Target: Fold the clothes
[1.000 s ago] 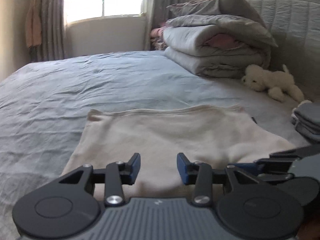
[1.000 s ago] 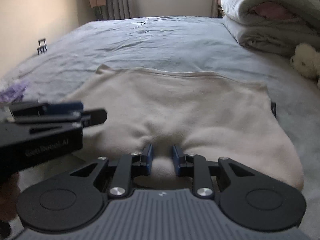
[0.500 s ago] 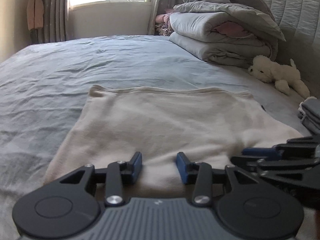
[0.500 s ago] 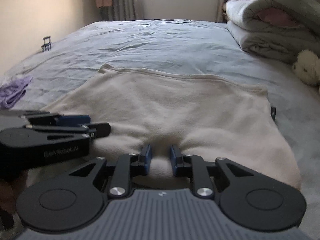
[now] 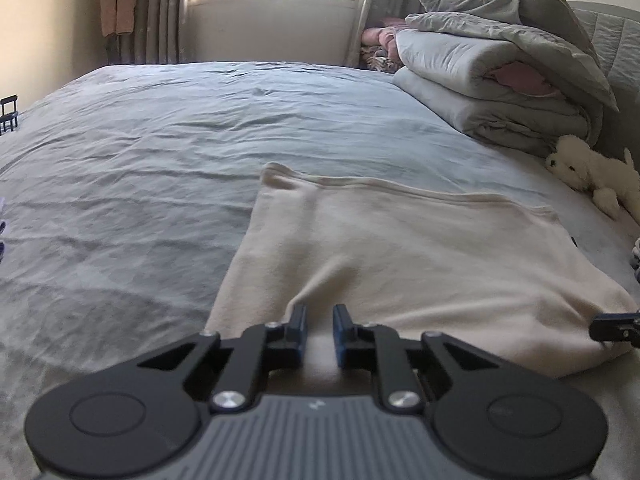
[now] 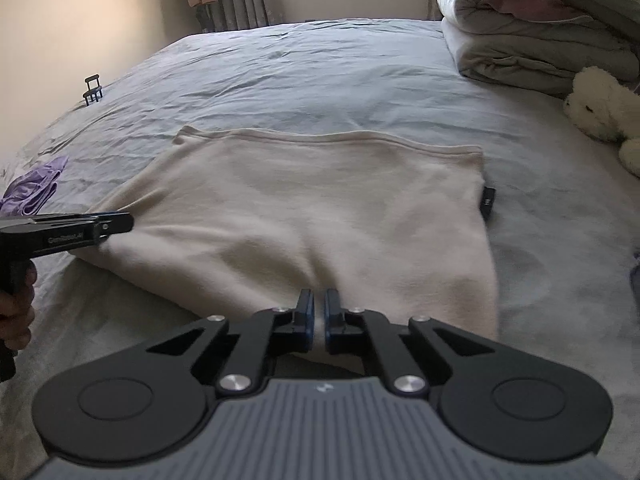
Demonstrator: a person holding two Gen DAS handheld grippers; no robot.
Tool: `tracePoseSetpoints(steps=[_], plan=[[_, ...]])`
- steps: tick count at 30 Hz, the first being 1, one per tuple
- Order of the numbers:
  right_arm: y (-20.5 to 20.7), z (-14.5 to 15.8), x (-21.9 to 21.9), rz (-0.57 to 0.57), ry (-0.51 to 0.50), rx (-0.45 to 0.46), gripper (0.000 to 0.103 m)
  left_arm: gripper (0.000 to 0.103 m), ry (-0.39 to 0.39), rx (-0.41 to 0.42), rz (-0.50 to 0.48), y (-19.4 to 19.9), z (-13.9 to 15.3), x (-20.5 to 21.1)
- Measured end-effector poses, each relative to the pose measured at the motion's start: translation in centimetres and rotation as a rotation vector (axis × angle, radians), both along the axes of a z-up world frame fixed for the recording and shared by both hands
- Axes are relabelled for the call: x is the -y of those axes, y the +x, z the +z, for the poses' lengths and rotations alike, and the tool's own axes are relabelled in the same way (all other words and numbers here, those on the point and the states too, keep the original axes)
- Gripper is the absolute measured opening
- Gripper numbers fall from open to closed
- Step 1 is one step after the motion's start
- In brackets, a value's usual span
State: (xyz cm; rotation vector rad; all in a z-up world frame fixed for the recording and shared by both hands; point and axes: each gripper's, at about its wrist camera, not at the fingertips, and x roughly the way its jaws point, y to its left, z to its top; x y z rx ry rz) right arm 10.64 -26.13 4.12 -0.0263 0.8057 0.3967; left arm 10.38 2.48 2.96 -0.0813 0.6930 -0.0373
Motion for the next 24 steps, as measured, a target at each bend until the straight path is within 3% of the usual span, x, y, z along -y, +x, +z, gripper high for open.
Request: tracePoseSetpoints(steps=[9,13,15,16,19,24], plan=[[0.2,0.4,1.6,-0.056,-0.023,-0.012,0.001,0.016,0.041,-0.02,-0.002,-0.4,0.5,-0.2],[0.3,0.5,2.1,-0.087,-0.034,-0.011,0.001,0.016,-0.021,-0.041,0.023,-0.6,1.1,-1.0],[0.1,0.9,2.1,-0.117,-0.078,0.012,0.025,0.019,-0.042,-0.035,0.038,-0.9,1.6,-1.1],[0.0,1.0,2.0,-0.135,-0.111,0.028,0.028,0.021,-0.022,-0.027,0.052,-0.9,1.6,-1.0],[0.4,0.0,2.6,-0.174,-0.137,-0.012,0.028,0.021,-0.041,-0.049,0.072,-0.3,0.9,-1.6],[1.1,-1.2,3.7,-0.212,-0.061,-0.075,0.028,0.021,-0.085,-0.062,0.078,0.0,0.6,-2.5]])
